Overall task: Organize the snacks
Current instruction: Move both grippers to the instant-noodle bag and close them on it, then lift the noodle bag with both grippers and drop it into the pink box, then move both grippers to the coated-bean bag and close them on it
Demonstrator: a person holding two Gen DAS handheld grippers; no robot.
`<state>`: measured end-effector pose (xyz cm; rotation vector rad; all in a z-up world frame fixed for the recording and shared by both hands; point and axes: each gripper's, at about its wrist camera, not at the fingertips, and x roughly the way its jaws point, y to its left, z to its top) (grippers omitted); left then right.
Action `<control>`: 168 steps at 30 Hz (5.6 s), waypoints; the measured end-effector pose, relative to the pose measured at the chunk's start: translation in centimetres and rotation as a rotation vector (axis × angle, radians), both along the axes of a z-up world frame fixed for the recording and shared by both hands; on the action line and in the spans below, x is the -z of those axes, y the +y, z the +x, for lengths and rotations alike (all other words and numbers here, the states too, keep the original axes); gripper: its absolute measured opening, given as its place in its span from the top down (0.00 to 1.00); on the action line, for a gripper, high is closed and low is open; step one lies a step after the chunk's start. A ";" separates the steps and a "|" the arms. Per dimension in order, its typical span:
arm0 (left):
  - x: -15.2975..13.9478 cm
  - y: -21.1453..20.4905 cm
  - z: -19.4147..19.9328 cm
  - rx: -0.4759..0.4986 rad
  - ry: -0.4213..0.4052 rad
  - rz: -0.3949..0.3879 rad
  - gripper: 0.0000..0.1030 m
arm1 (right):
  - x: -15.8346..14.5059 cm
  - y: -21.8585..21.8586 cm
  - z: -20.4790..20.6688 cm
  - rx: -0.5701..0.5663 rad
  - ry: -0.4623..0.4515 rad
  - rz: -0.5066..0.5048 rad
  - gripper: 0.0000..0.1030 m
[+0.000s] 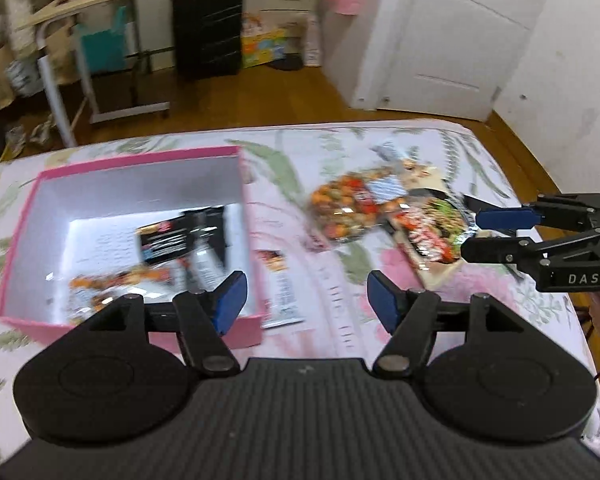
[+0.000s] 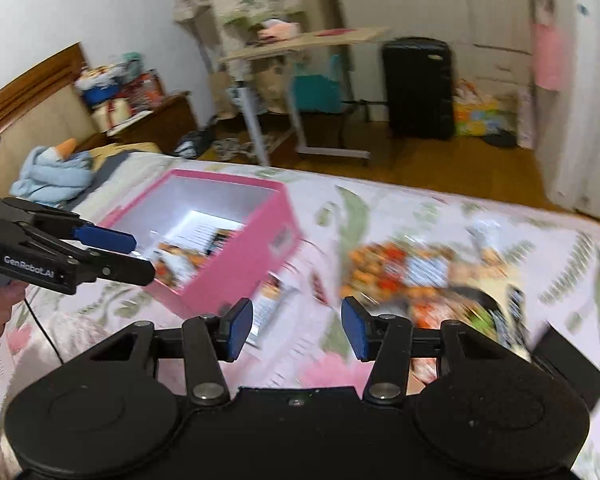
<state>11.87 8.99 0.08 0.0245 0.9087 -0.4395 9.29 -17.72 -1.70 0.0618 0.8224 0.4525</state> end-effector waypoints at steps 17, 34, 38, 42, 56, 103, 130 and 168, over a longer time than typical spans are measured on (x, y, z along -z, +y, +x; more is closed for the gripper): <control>8.9 -12.9 7.3 0.063 0.176 -0.219 0.33 | 6.6 -10.9 4.4 0.170 0.025 -0.131 0.12; 18.1 -17.6 12.9 -0.063 0.408 -0.409 0.36 | 13.3 -10.4 9.4 0.023 0.180 -0.107 0.05; 17.0 -17.9 12.1 -0.026 0.392 -0.365 0.36 | 13.2 -8.9 8.1 0.010 0.214 -0.147 0.04; 16.2 -17.5 10.9 0.022 0.443 -0.348 0.36 | 12.8 -7.5 5.9 0.030 0.250 -0.179 0.04; 13.0 -17.3 3.5 0.165 0.458 -0.197 0.36 | 10.1 -6.2 -1.2 0.121 0.313 -0.096 0.07; 4.3 15.7 8.7 -0.276 0.145 -0.089 0.35 | 3.9 21.9 9.9 -0.337 0.097 0.066 0.31; 0.8 12.9 5.2 -0.246 -0.046 -0.034 0.26 | 0.3 16.4 8.6 -0.215 0.131 0.085 0.23; 11.5 -11.5 15.6 -0.094 0.035 0.081 0.35 | 14.9 -13.2 8.9 0.408 0.284 0.402 0.38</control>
